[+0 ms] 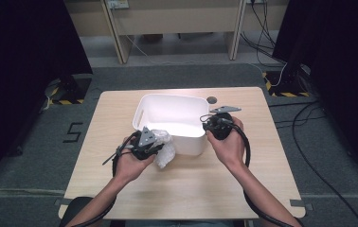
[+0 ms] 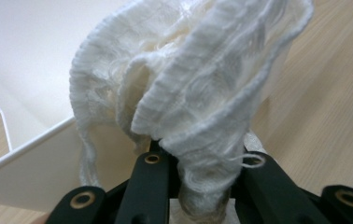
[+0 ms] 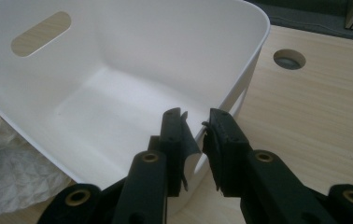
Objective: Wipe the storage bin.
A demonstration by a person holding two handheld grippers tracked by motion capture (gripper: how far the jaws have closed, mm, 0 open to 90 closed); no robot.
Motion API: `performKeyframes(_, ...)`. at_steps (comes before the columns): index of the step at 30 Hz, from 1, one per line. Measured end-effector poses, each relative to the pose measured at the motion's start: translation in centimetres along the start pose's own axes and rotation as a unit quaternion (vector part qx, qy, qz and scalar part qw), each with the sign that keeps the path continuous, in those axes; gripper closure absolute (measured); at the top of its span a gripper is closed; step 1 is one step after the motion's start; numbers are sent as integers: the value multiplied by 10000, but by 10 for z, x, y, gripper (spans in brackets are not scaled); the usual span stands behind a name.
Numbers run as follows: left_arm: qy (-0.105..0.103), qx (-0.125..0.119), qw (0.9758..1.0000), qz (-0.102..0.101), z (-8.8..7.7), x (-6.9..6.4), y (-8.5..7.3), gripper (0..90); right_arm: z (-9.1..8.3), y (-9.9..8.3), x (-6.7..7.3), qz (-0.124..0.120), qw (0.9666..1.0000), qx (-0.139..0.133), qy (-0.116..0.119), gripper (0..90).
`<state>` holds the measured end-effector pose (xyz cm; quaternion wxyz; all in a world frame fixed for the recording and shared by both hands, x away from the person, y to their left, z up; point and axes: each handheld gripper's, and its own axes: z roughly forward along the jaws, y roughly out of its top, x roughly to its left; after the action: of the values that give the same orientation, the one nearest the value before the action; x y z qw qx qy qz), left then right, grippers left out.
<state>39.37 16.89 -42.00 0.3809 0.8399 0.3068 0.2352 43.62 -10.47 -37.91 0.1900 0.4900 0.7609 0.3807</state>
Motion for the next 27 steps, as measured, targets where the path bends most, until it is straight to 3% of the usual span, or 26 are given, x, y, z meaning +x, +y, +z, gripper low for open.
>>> performKeyframes(8,-9,5,10000,-6,2,-1,0,782,0,0,0,-3,10000,0,14,767)
performKeyframes(27,43,221,9996,190,20,-8,-11,782,1,0,0,-20,10000,-19,18,765)
